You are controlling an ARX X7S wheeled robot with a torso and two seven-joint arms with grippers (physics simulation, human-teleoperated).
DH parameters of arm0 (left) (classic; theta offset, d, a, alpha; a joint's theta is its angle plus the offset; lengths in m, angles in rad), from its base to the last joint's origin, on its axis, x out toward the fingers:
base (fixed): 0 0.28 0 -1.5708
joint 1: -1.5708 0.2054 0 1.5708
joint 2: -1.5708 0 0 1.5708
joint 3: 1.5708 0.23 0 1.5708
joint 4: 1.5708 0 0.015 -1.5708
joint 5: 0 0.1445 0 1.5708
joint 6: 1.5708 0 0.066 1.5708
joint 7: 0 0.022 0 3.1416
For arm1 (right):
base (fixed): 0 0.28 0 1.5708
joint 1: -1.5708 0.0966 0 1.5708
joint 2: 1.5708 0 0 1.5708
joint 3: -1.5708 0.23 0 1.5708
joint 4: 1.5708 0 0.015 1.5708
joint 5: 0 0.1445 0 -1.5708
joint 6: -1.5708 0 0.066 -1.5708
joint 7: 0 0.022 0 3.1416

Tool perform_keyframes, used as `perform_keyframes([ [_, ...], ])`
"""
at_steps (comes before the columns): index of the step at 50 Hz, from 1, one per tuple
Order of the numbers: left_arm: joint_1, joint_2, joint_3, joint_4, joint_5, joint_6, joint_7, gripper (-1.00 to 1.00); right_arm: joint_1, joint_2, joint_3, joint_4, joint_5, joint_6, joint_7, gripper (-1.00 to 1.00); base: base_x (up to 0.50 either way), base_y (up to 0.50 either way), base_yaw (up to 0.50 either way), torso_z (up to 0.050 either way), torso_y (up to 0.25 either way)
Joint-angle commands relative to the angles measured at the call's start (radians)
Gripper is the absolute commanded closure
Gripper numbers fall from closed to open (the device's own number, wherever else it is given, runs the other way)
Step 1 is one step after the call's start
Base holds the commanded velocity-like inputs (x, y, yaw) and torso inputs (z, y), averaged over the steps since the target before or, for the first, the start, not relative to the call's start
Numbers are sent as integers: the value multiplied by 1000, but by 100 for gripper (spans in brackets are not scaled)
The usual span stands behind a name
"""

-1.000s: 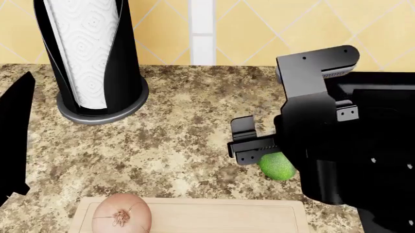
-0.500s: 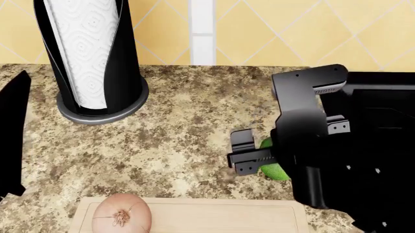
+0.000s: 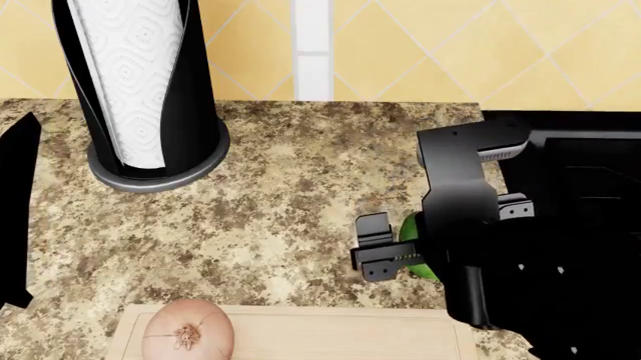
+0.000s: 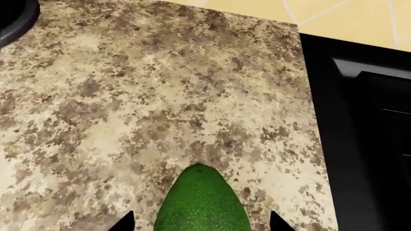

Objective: Place the avocado, onion, tomato and bell pepper on the cutting board.

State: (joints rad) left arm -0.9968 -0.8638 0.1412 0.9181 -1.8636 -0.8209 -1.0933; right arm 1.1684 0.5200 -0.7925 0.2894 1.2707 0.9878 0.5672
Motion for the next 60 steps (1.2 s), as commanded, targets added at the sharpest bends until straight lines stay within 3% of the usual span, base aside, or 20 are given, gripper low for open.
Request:
perform_keyframes([
  [1, 4, 14, -28, 18, 16, -8, 13, -100, 0, -35, 6, 46, -48, -21, -44, -100, 0, 0, 0, 0, 0],
  [31, -17, 10, -18, 21, -14, 4, -19, -100, -15, -47, -16, 65, -63, -31, -57, -100, 0, 0, 0, 0, 0],
  [32, -15, 10, -19, 21, -14, 5, -20, -100, -16, -45, -15, 62, -69, -34, -43, 100, 0, 0, 0, 0, 0],
  [50, 4, 14, -30, 20, 4, 11, -13, -100, 31, -9, 20, -30, -35, -15, -12, 100, 0, 0, 0, 0, 0],
  [60, 46, 39, -40, 16, 73, 5, 27, -100, 154, 105, 133, -309, 193, 136, 115, 100, 0, 0, 0, 0, 0],
])
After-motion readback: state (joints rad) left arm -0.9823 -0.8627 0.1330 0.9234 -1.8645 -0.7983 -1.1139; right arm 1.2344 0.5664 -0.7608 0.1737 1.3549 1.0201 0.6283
